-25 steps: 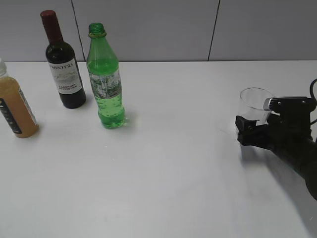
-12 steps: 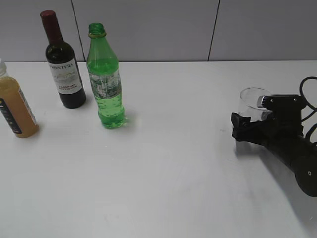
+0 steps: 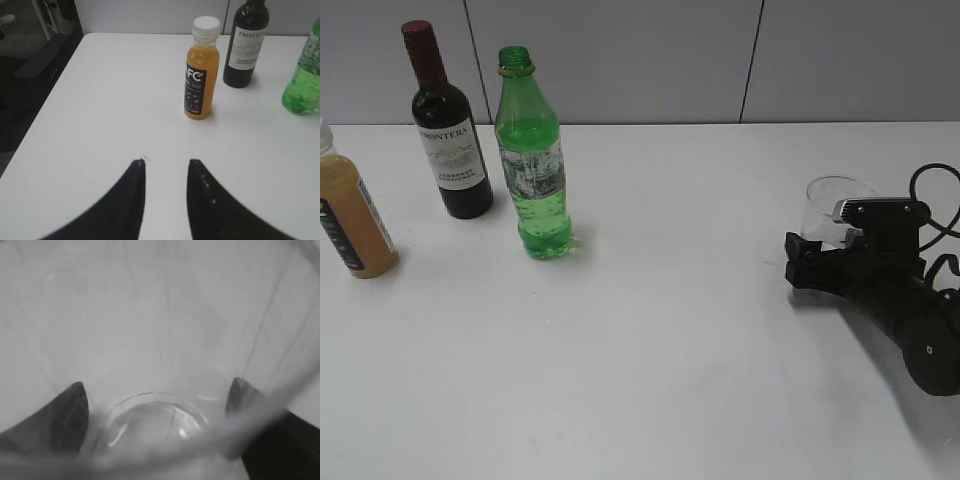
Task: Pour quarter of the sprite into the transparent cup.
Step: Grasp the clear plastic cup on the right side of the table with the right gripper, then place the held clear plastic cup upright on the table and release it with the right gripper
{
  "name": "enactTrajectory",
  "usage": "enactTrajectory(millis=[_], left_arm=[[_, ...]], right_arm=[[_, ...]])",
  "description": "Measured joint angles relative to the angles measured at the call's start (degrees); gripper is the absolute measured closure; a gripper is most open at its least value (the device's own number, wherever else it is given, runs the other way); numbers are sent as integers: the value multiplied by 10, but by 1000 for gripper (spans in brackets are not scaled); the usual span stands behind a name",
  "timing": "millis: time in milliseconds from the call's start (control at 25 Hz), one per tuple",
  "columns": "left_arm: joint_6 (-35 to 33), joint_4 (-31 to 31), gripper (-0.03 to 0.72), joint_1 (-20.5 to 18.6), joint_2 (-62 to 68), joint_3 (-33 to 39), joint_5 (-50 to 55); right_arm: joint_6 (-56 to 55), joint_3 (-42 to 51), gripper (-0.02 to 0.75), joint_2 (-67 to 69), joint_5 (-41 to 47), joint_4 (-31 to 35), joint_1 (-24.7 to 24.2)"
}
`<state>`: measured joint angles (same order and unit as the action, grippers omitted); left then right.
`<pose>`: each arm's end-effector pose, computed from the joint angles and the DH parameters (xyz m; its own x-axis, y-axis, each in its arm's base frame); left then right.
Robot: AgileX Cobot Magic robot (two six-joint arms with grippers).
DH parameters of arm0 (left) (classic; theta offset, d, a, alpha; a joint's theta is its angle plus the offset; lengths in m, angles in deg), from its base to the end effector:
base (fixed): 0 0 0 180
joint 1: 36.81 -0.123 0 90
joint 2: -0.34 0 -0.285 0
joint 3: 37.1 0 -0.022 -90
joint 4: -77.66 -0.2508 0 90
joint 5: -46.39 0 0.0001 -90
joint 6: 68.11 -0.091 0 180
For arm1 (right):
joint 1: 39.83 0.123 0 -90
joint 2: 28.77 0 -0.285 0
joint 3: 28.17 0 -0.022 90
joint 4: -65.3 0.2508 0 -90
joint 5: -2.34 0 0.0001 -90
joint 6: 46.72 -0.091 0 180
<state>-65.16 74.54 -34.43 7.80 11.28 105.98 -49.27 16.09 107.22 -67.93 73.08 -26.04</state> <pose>-0.0052 0.0045 0.2800 -0.4283 -0.0061 -0.9036 -0.0111 0.9999 -0.0015 0.3044 0.0628 0.0389 -0.3440 0.0080 -0.9389 -0.0895 0.9951 0.0412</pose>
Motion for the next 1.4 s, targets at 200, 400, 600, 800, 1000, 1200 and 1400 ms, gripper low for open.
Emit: enactTrajectory(millis=[200,400,600,800,1000,1200,1400], left_arm=[[0,0,460,0,0,0,0],[0,0,460,0,0,0,0],[0,0,460,0,0,0,0],[0,0,460,0,0,0,0],[0,0,460,0,0,0,0],[0,0,460,0,0,0,0],[0,0,460,0,0,0,0]], right_arm=[[0,-6,76,4,1,0,0],[0,-9,150,4,2,0,0],[0,-9,207,4,2,0,0],[16,-9,210,4,2,-1,0],[20,-8,211,2,4,-1,0],[21,-3,211,-33,7,-38,0],[21,-3,213,-67,6,-152,0]])
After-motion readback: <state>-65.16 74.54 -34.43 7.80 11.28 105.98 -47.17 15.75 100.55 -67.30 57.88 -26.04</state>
